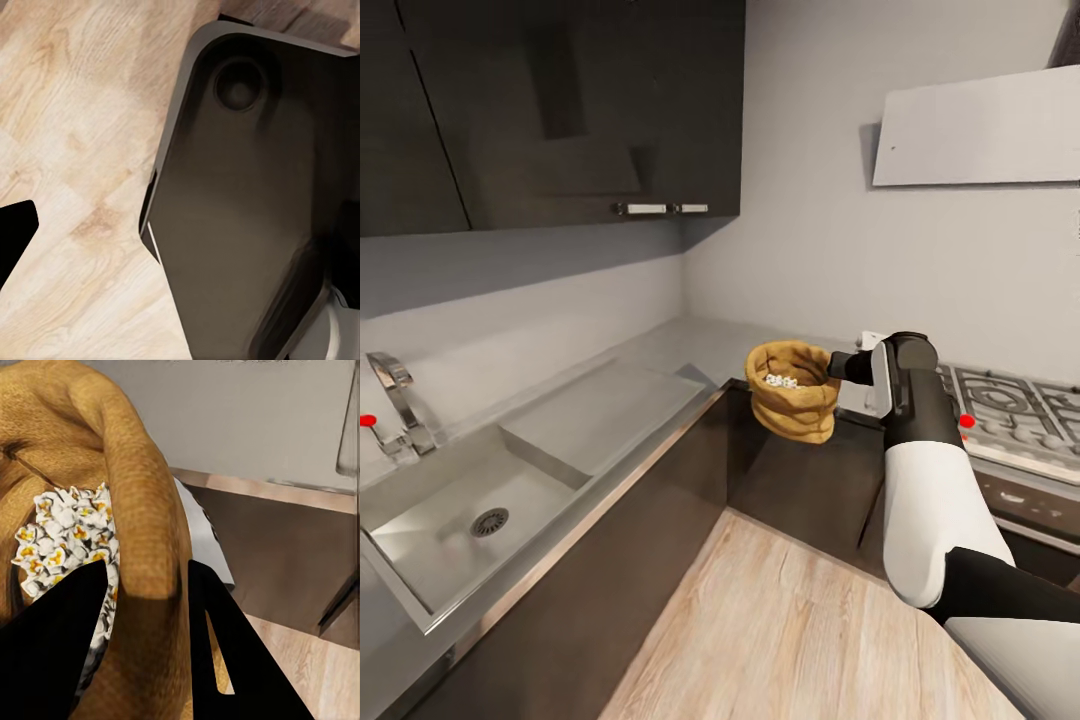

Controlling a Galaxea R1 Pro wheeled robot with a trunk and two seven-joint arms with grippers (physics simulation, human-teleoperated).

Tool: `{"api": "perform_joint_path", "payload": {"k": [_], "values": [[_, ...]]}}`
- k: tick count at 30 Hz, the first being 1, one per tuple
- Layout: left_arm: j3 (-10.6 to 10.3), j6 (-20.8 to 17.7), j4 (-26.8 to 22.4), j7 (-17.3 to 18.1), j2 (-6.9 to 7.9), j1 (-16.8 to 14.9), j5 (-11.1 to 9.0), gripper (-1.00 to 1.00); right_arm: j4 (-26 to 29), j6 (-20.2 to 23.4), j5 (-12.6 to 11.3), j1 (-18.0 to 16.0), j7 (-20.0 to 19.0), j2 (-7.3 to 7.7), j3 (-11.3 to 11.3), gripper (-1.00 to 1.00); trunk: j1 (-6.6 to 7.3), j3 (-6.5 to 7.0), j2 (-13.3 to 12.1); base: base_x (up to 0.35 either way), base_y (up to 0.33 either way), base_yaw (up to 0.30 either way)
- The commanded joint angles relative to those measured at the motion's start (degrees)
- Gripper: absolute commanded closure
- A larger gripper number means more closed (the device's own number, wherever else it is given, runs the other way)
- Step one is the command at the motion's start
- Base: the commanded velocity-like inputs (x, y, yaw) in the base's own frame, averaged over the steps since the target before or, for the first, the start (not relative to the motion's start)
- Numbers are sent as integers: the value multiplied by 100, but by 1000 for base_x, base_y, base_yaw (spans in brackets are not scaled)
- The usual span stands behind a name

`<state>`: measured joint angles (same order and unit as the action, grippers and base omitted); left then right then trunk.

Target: In the kitchen, take the popcorn bag from the countertop, put it into the microwave, and heat it until the popcorn is cooked so the cooked popcorn ends up inside the bag.

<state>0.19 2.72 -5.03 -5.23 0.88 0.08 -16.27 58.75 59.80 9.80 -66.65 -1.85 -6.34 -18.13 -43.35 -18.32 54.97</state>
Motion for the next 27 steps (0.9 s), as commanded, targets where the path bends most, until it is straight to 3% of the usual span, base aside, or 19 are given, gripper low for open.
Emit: {"api": "perform_joint_path", "payload": {"k": [1,5,14,19,27], "values": [[3,9,-7,-7,0,1,-25,-100,5,20,21,-6,-18,50,-16,100,-1,3,4,0,0,0],[3,9,-7,-6,-1,1,-25,-100,5,20,15,-3,-18,210,-19,100,-1,38,4,0,0,0],[1,9,-7,-7,-1,1,-25,-100,-2,20,21,8,-18,257,-23,100,-1,118,4,0,0,0],[5,9,-7,-5,-1,1,-25,-100,-4,20,13,299,-11,320,-16,100,-1,162,4,0,0,0],[7,9,-7,-6,-1,1,-25,-100,-205,20,-4,343,-46,325,-20,100,-1,233,4,0,0,0]]}}
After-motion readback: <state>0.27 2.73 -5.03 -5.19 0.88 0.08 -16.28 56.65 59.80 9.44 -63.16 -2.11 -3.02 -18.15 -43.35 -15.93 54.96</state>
